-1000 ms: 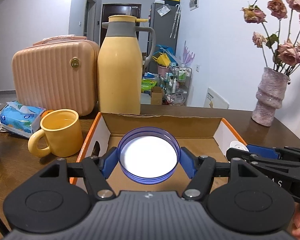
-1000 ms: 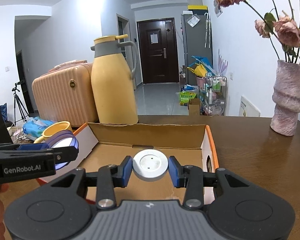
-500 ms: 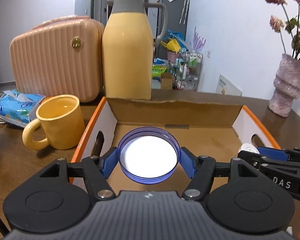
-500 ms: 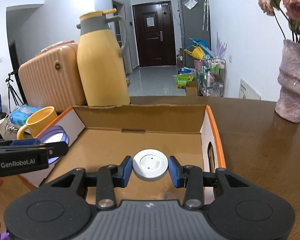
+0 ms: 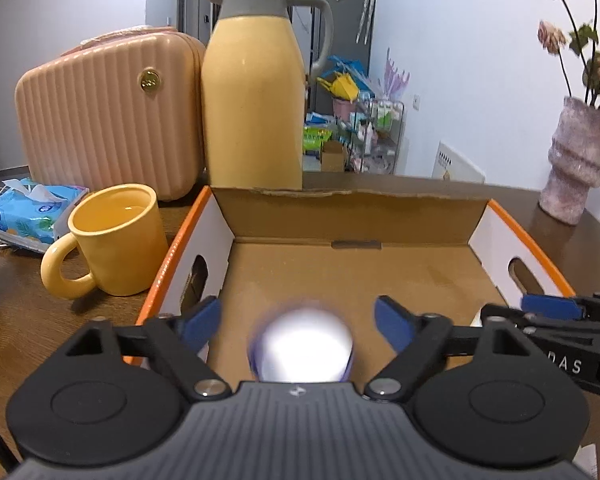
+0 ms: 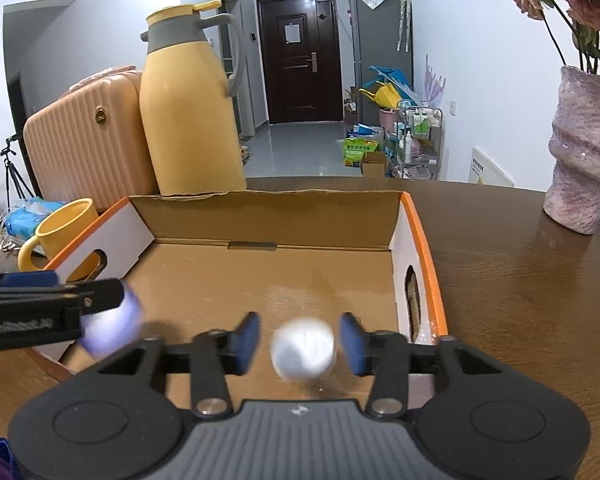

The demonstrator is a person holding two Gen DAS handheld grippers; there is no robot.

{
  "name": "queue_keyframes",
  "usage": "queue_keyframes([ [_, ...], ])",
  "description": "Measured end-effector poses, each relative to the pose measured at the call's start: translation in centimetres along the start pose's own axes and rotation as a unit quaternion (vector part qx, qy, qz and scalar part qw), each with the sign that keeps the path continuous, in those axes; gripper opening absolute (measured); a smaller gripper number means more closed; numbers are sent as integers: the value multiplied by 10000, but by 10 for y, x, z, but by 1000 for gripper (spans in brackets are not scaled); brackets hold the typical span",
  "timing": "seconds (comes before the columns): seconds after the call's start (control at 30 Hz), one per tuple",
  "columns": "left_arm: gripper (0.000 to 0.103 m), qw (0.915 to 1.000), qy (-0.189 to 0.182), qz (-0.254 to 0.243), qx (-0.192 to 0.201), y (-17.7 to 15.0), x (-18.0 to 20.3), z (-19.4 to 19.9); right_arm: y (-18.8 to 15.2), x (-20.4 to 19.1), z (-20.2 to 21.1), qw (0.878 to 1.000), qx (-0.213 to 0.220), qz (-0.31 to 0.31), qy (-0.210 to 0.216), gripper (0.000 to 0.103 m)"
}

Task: Organize rigid objects
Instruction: 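Open both tools to drop the lid and cap into the box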

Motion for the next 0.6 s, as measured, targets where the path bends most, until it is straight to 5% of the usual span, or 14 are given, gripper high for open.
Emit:
queue_keyframes([
  [0.1,103,9999,-77,63,102,4,-2,4,2,4,3,9999,58,-33,-113,83],
  [0.2,103,9995,-78,124,263,8,-4,9,3,7,6,9997,92,-63,-212,93],
  [0.6,103,9990,-81,221,379,12,-6,15,7,9,13,9995,185,-64,-267,98],
])
Point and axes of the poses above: each gripper's, at about its wrist camera, not at the fingertips, and z roughly against the way its jaws point, x to its right, y to its top, the point moved 9 cm from there along -z, roughly the way its jaws point, and after that the axes turned 15 degrees about z, right-handed, at the moved point
